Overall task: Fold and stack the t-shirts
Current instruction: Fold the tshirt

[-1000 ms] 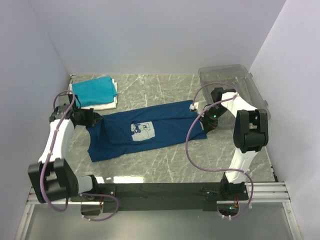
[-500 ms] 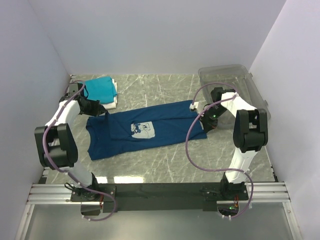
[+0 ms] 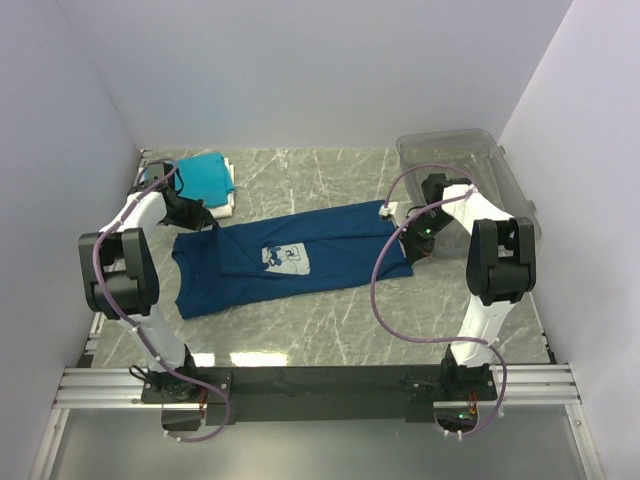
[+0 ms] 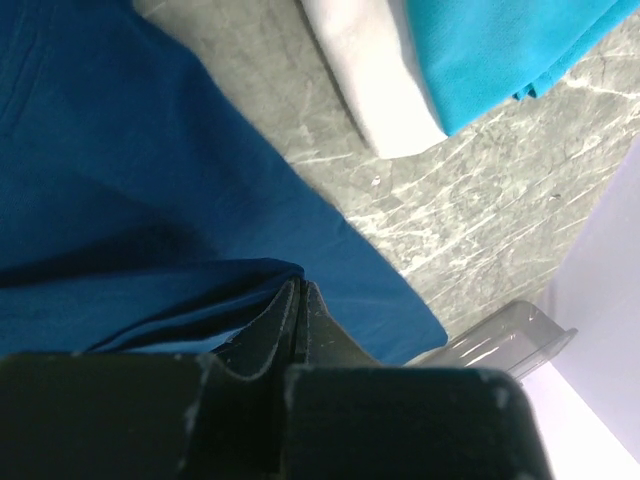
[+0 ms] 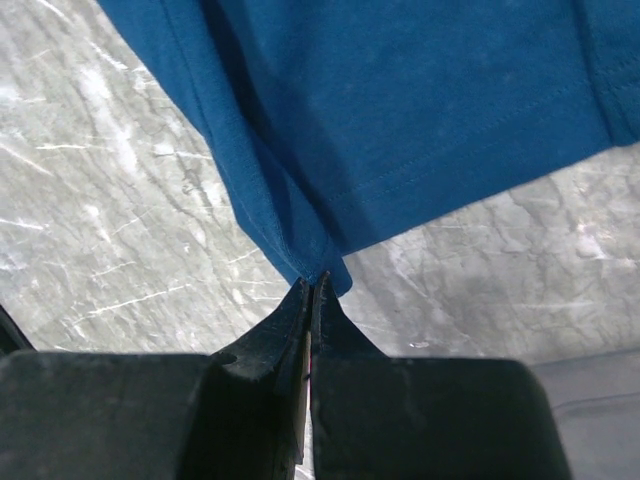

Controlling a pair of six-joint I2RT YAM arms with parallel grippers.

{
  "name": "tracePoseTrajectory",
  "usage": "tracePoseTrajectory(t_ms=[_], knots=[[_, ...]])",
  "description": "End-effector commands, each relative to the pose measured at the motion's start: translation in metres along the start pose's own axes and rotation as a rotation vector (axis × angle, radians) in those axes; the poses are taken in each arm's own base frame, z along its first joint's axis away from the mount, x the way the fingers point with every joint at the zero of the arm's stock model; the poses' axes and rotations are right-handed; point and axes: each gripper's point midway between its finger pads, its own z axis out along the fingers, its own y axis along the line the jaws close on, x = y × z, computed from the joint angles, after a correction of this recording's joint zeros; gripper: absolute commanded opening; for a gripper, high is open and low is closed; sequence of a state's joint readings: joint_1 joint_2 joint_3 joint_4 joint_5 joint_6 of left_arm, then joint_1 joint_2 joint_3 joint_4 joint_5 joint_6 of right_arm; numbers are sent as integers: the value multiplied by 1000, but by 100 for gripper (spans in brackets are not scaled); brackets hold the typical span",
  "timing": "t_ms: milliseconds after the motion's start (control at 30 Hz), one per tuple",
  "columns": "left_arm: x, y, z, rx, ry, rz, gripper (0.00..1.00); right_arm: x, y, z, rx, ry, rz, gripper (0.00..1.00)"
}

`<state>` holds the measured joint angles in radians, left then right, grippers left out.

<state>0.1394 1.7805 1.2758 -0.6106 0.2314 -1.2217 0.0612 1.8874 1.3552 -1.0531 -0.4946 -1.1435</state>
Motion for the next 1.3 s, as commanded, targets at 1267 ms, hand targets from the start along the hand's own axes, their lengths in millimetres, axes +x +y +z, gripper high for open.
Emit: tracePoseTrajectory(t_ms=[1267], knots=[[-10,-29,-3,65,-37,64,2,-42,-32,-14,98,13,125,9]])
